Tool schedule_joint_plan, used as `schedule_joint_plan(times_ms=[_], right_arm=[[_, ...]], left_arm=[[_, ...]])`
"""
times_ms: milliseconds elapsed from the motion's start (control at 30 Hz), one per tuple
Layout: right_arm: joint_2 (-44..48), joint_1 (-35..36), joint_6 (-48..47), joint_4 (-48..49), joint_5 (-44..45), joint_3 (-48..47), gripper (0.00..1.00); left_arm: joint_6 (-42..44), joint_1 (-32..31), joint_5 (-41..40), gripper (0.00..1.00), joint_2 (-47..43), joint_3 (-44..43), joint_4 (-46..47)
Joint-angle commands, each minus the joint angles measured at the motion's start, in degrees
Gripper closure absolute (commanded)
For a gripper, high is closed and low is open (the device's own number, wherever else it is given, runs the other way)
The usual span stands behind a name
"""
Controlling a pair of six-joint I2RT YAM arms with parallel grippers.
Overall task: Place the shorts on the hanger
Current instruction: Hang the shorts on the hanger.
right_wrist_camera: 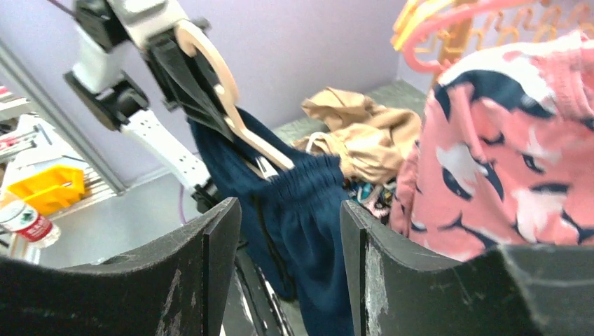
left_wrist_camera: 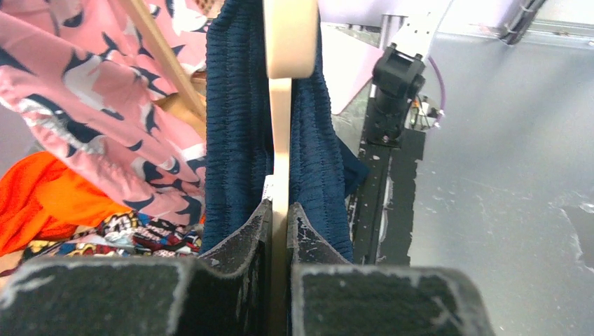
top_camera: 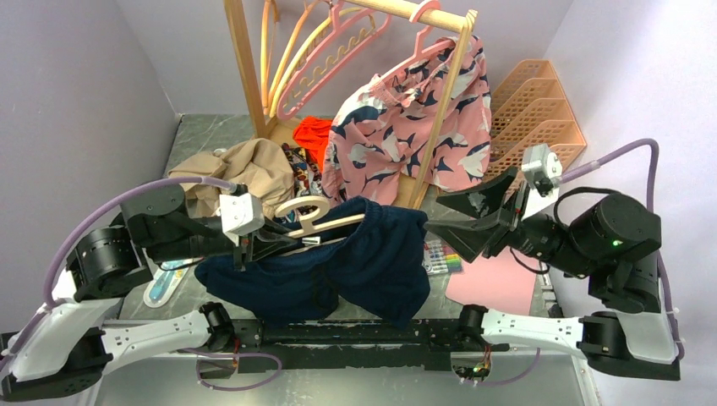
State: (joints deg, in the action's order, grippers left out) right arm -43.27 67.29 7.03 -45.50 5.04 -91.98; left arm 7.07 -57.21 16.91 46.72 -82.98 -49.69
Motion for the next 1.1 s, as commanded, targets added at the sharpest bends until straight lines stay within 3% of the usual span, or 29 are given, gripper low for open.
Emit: schedule_joint_plan(times_ms=[0,200,533,733,900,1033,1067], right_arm=[[-6.40,0.08,-3.62,2.39,-10.77,-1.96,0.42],[-13.91,0.08,-4.94,6.20,-19.18,0.66,0.42],[-18.78,0.10,-5.05,8.79,-26.26,1.23,0.46],[-19.38,0.04,-4.08,10.00,-27.34,3.27,0.65],[-19.23,0.04,-3.30,11.17,-27.81,4.63,0.73],[-18.44,0.09,-3.40,12.01,-26.79,5.02,0.99],[-17.97,0.06,-3.42,12.35,-26.19,4.95,1.00]], left_arm=[[-0.09,0.08,7.89,0.93,1.86,-2.49,2.16],[-0.04,0.08,13.57,0.93,4.42,-3.96,1.94],[1.17,0.08,15.45,0.93,7.51,-7.65,2.52],[1.41,0.08,15.65,0.93,8.75,-8.52,3.86],[1.54,0.08,15.35,0.93,9.77,-9.50,4.27],[1.29,0.08,14.13,0.93,10.14,-10.19,5.01],[0.95,0.07,13.33,0.90,10.15,-10.48,5.30]])
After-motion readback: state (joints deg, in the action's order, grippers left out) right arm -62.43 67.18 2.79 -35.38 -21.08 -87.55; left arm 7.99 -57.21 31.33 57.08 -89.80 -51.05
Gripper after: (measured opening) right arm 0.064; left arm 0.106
